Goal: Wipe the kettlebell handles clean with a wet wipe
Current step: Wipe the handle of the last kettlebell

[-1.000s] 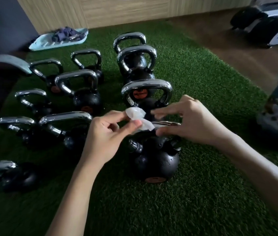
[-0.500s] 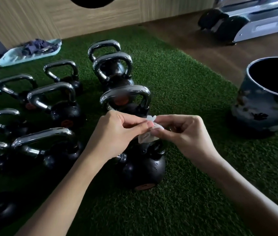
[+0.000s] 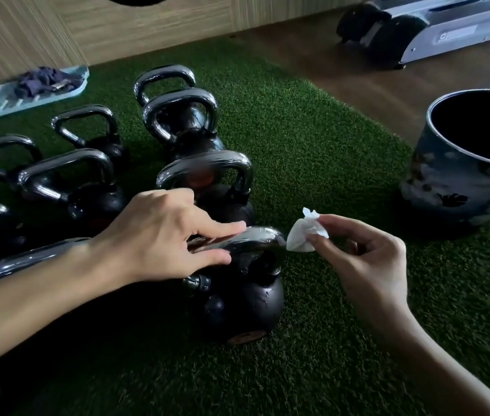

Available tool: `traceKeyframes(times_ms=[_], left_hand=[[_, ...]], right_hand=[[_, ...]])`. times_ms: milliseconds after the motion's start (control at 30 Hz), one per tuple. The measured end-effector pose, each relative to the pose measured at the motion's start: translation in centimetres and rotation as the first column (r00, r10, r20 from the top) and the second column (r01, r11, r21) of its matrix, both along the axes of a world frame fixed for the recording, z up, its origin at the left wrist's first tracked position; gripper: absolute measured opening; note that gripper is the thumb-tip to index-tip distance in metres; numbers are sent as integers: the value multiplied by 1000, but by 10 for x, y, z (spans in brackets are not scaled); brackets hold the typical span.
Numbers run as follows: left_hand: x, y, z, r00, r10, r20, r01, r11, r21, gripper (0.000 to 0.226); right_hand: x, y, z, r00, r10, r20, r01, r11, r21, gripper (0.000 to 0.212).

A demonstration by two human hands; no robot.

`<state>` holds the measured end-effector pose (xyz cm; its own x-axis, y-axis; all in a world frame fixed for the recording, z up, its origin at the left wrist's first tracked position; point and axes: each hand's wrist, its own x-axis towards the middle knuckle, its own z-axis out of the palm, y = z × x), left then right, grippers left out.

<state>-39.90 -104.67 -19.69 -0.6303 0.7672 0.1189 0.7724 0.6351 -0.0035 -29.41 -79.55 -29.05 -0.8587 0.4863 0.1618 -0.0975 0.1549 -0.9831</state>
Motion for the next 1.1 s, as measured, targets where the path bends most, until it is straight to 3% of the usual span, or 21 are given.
traceKeyframes(times_ms=[67, 167, 267, 433, 767, 967, 1100], left_hand=[[-3, 6, 1, 999, 51, -5, -51, 997, 54, 42], [-23, 22, 9, 966, 202, 160, -205, 979, 0, 39], [-49, 34, 11, 925, 239, 294, -247, 969, -8, 34], [-70, 35, 3, 881, 292, 373, -315, 949, -1, 36], [-103, 28, 19, 818, 228, 529, -145, 970, -194, 34], [-119, 32, 20, 712, 226, 664, -134, 973, -187, 34], [-127, 32, 16, 688, 241, 684, -146, 970, -195, 28]], right_hand=[[1, -4, -8, 997, -73, 16, 73, 997, -28, 20], [-5, -20, -20, 989, -143, 43, 145, 989, -34, 21], [-22, -40, -29, 978, -188, 85, 195, 978, -76, 19], [-41, -59, -46, 967, -227, 116, 233, 972, -37, 21], [-77, -64, -27, 939, -341, -44, 343, 935, 87, 20], [-77, -87, -26, 941, -329, -80, 337, 933, 123, 17], [-83, -107, -17, 926, -348, -143, 366, 922, 124, 22]])
